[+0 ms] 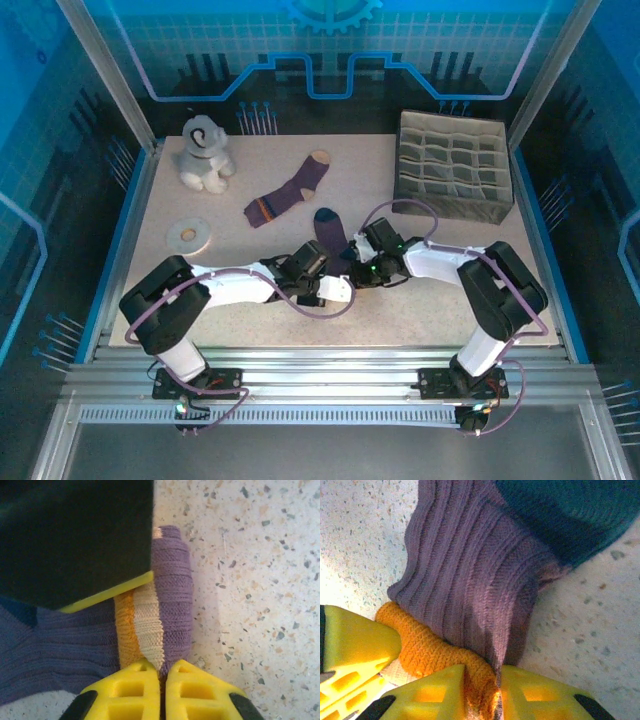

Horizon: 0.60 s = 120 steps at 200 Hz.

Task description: Roll the socks

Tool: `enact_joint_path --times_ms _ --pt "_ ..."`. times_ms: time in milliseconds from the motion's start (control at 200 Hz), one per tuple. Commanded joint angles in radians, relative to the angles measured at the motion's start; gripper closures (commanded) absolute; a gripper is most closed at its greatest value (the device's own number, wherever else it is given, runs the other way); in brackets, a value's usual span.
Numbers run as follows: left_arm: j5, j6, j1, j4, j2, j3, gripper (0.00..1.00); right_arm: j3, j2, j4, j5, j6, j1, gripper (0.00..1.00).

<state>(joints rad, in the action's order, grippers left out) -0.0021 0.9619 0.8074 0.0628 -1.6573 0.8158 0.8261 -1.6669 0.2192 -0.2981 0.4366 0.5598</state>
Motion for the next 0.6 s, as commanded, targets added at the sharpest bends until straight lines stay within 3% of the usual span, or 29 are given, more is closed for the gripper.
enact_joint_path --times_ms 0,95,415,595 --pt "0.04 -0.031 0.001 0.149 -0.052 0.024 1.0 -0.06 0.068 0.02 -0.014 -0.01 -0.009 0.72" --pt "0.08 -0.05 -0.003 0.185 -0.051 0.034 1.0 -0.075 0.165 0.015 -0.001 -0.029 -0.012 0.66" --pt "0.255 -0.174 -0.059 0.402 -0.066 0.189 1.0 -0.158 0.592 0.012 0.199 -0.208 -0.026 0.63" --pt "0.272 -0.3 -0.065 0.489 -0.127 0.293 1.0 -0.234 0.798 -0.029 0.254 -0.355 -0.033 0.62"
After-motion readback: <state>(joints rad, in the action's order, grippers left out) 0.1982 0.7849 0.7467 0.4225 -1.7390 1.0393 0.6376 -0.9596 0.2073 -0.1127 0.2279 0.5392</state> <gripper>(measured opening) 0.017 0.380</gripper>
